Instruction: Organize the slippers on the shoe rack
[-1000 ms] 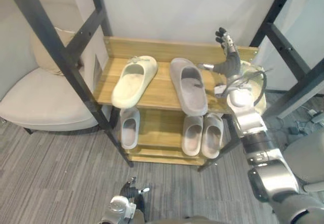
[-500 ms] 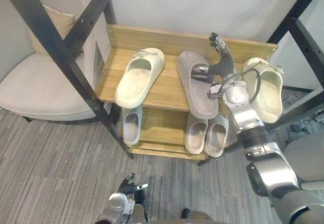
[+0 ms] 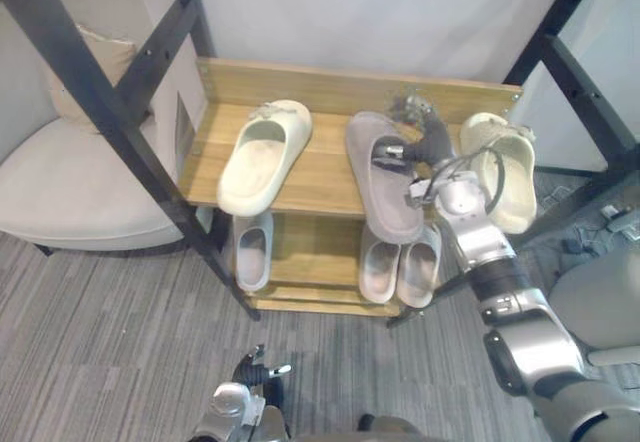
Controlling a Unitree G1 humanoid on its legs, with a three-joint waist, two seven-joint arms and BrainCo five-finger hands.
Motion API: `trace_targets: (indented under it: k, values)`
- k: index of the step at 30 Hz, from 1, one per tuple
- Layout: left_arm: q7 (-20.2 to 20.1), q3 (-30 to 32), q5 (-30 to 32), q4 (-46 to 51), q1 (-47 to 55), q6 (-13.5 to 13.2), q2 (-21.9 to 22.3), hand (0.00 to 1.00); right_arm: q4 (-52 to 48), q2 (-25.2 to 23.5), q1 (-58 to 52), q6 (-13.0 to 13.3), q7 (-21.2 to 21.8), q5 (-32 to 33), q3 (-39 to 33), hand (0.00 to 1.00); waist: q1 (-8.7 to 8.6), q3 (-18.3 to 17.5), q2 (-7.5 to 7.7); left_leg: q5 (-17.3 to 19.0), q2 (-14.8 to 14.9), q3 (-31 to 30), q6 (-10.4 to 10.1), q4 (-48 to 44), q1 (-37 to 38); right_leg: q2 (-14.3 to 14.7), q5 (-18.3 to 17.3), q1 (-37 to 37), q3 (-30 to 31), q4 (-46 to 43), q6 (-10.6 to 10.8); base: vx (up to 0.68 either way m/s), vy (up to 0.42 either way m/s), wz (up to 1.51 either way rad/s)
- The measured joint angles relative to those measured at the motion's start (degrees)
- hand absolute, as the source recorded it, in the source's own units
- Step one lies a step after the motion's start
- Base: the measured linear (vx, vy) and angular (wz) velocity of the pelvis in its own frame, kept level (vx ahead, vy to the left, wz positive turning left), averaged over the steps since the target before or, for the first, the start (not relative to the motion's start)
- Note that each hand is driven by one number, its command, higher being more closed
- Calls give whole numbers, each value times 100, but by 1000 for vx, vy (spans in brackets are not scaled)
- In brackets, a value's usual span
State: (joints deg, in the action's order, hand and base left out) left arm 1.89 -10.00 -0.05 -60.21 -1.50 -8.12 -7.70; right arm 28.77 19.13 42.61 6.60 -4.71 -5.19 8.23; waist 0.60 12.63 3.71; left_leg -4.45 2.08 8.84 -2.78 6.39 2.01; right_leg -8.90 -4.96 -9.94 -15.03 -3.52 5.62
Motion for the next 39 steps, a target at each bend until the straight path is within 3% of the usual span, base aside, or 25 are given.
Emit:
trace_targets:
  k: [3,5,11,18,26,31,35,39]
  values:
    - [0,1,-2,-3,-6,-1,-29,0,-14,-1,-7,87,-5,8,-3,100,14,17,65,-8,-179,-35,6,0,-2,-159,-352,0,-24,-7,92,-35,-20,3]
    - [1,5,-2,-9,-5,1,-48,0,-43,-1,-7,121,-4,12,-9,100,19,9,77,-23,-177,-70,25,-1,11,-155,-408,-9,-26,-21,115,2,-16,6]
    - [1,5,-5,-14,-6,4,-117,0,-127,-20,-27,184,-9,23,-110,100,39,-47,250,-88,-162,-80,37,-32,6,-135,-294,-21,-27,-85,204,81,-2,2]
    - [5,11,-2,-11,-6,4,-115,0,-858,-92,-564,140,-145,21,-157,100,37,-50,250,-89,-23,-82,34,-32,84,2,23,-26,-15,-95,29,6,10,0]
    - [5,211,49,-33,51,6,-38,0,-2389,-330,-1562,224,-435,15,-597,100,-75,-79,139,-81,6,-136,3,-1,97,24,26,-17,-13,-104,21,-78,-8,-3]
    - [4,206,117,-140,80,4,16,0,-3442,-332,-2184,507,-453,12,-596,100,-116,-193,-27,-106,44,-164,-24,-1,-10,44,-12,53,58,-8,-19,-109,-22,-4]
    - [8,203,127,-153,127,-3,12,0,-4046,-337,-2649,690,-439,16,-594,100,-142,-242,-69,-251,87,-177,-66,-1,-64,109,-238,142,97,-41,-66,-97,-42,-2]
    - [4,163,173,-231,133,-8,2,0,-4583,-403,-3109,825,-376,33,-584,100,-149,-325,-52,-366,197,-174,-89,-1,-96,190,-242,183,110,-32,-44,-40,-35,-4]
